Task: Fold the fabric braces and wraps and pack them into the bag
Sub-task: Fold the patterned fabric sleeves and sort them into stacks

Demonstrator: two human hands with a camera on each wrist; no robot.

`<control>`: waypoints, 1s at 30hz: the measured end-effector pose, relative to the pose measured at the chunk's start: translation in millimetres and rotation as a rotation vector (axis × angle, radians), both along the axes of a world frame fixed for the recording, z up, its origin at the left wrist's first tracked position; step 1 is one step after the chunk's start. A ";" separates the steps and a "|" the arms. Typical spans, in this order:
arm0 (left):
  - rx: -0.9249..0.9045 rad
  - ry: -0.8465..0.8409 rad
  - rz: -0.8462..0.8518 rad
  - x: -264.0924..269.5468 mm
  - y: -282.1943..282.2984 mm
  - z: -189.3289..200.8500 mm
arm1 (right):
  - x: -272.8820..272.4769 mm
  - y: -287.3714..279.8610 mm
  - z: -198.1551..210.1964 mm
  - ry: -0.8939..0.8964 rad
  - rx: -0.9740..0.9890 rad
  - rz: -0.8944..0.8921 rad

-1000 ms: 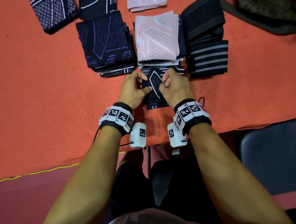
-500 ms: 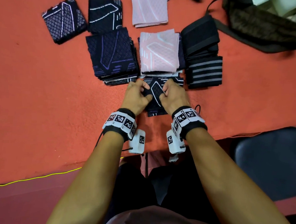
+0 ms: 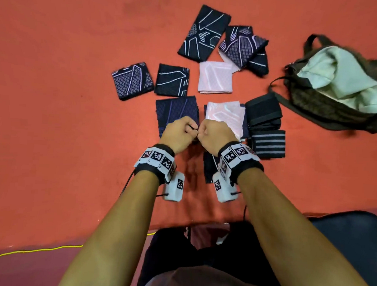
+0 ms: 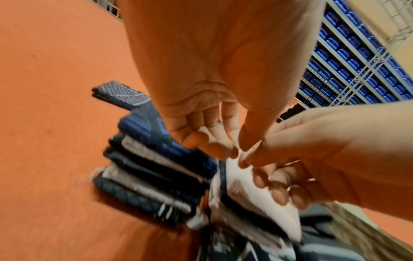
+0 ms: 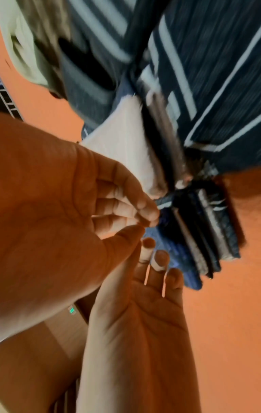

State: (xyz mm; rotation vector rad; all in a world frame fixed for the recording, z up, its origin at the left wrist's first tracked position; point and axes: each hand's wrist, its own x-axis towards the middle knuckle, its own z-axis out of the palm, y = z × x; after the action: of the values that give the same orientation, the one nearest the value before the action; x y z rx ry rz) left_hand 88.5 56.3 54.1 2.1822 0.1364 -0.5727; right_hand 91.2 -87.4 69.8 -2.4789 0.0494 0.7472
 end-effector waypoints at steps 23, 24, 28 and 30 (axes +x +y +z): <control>-0.033 0.190 0.203 143.3 130.4 -71.1 | 203.1 85.9 -49.9 0.155 -0.245 0.257; -0.074 0.218 0.205 147.1 127.5 -78.0 | 206.5 84.9 -55.3 0.165 -0.245 0.267; -0.202 0.259 0.289 158.1 117.9 -96.6 | 212.0 85.6 -71.8 0.201 -0.234 0.284; -0.211 0.273 0.314 162.9 117.1 -99.9 | 212.5 87.4 -77.0 0.195 -0.221 0.274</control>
State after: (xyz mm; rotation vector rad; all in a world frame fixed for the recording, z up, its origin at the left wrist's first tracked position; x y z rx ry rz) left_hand 251.4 173.3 -45.8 1.8239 0.5304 -0.6678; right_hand 303.7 0.0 -7.2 -2.6439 -0.1461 1.1540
